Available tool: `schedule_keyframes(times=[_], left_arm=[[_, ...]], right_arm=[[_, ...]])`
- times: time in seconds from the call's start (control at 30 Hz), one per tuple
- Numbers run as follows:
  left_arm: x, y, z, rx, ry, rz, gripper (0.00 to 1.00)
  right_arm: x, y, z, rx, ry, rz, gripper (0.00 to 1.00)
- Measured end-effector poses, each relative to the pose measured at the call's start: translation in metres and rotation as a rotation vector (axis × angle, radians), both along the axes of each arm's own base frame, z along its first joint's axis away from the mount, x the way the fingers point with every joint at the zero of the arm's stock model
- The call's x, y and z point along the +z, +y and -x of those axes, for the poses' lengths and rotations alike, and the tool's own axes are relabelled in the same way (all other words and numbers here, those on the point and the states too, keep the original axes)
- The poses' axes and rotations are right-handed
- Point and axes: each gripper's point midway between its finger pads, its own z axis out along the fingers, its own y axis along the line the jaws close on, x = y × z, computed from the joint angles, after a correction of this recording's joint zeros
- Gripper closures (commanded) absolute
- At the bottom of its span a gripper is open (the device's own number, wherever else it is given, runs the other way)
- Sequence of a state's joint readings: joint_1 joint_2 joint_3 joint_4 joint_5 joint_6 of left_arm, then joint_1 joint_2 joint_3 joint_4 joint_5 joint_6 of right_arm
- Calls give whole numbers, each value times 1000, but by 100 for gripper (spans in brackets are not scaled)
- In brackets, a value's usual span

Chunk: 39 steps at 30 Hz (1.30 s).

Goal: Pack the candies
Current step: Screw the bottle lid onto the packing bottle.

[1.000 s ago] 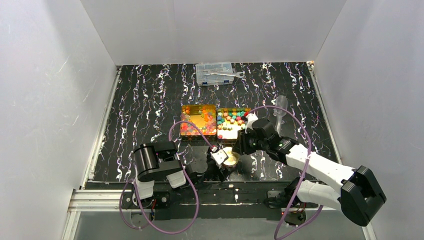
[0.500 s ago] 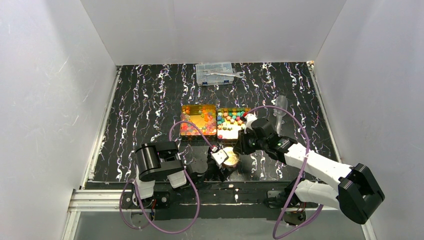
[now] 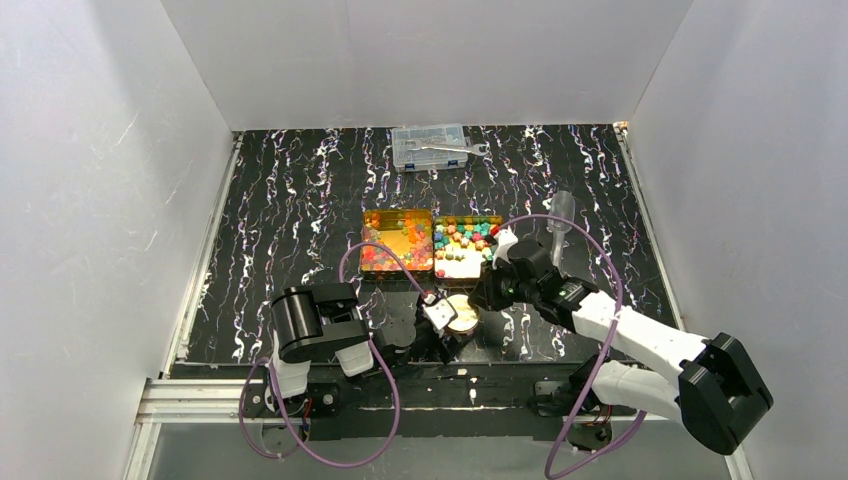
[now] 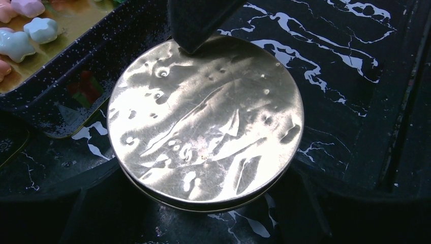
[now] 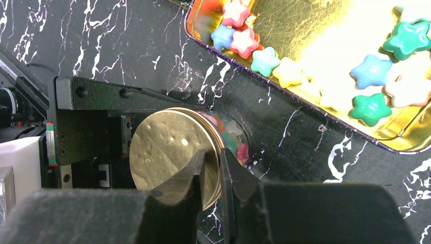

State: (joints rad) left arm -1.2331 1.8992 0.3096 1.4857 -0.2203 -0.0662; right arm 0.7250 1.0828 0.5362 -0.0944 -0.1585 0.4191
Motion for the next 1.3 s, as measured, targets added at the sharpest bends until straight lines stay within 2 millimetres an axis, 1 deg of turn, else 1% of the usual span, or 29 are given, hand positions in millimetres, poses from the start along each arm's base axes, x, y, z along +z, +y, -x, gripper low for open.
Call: schedule_keyframes(times=[0.53, 0.8, 0.93, 1.03, 1.1, 1.13, 1.2, 1.3], left_arm=[[0, -5, 6, -15, 2, 6, 73], [1, -4, 4, 9, 6, 11, 74], [0, 1, 1, 38, 3, 4, 74], [0, 7, -5, 75, -2, -4, 75], [-1, 8, -8, 94, 1, -8, 75], [-1, 9, -10, 102, 3, -9, 75], [-1, 11, -11, 111, 5, -12, 76], [-1, 12, -12, 116, 9, -18, 76]], right_arm=[[2, -12, 19, -76, -39, -39, 82], [0, -14, 29, -151, -69, -32, 83], [-1, -12, 36, -175, -65, -34, 83], [-2, -6, 53, -149, -24, -46, 83], [-4, 3, 75, -81, 33, -63, 83], [-9, 5, 87, -47, 65, -53, 83], [-18, 2, 102, -14, 111, -25, 83], [-25, -3, 112, -7, 143, 10, 79]])
